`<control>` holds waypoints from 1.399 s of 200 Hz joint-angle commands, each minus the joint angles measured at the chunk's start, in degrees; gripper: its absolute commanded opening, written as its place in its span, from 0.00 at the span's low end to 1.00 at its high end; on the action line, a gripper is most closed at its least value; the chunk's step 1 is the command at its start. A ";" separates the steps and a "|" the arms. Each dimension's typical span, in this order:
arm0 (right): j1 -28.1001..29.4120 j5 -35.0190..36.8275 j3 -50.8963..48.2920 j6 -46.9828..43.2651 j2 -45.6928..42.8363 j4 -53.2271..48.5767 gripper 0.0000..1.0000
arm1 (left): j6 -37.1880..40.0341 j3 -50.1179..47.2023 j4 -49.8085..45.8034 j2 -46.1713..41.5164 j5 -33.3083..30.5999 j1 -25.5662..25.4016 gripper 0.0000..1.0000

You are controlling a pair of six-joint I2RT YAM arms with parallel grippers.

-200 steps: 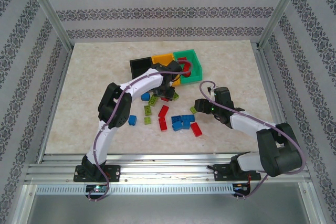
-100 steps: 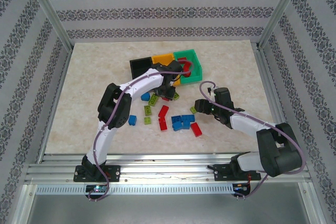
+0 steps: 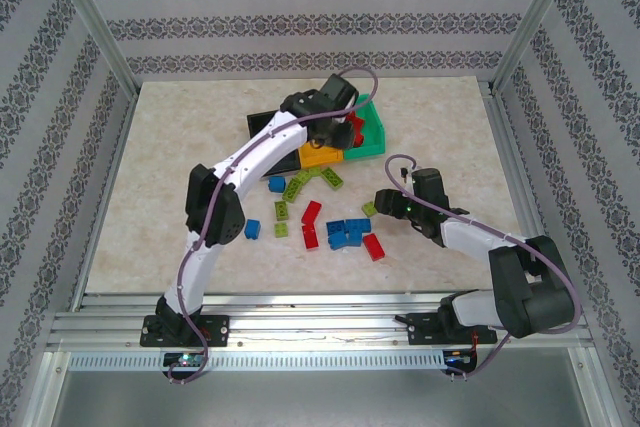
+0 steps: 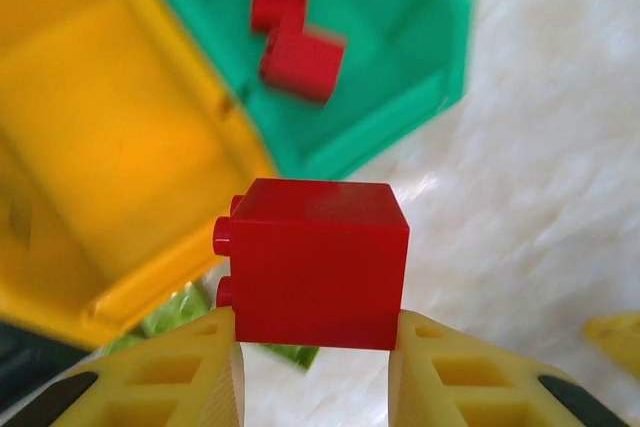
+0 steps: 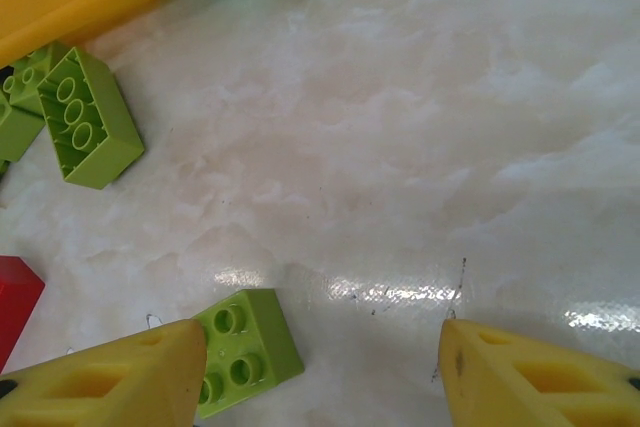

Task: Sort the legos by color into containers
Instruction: Place the lego in the container, then pick up the lego from the bottom-center of the table.

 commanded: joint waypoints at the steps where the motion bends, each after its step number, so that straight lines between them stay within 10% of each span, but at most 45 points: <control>1: -0.55 -1.28 -0.60 0.94 -0.86 1.52 0.63 | 1.13 10.80 1.08 7.65 0.38 -0.53 0.35; 80: -0.43 -2.43 -0.03 0.73 0.43 1.24 0.64 | -0.53 17.38 -1.21 11.71 -1.38 0.76 0.66; 185: 4.74 -14.23 -2.70 14.78 -7.69 -13.20 0.63 | -7.00 -60.29 31.77 -33.65 -0.54 -1.00 0.67; 280: 11.43 2.07 5.26 9.98 -14.18 -43.37 0.63 | -10.27 -85.25 48.64 -43.27 6.62 -1.01 0.66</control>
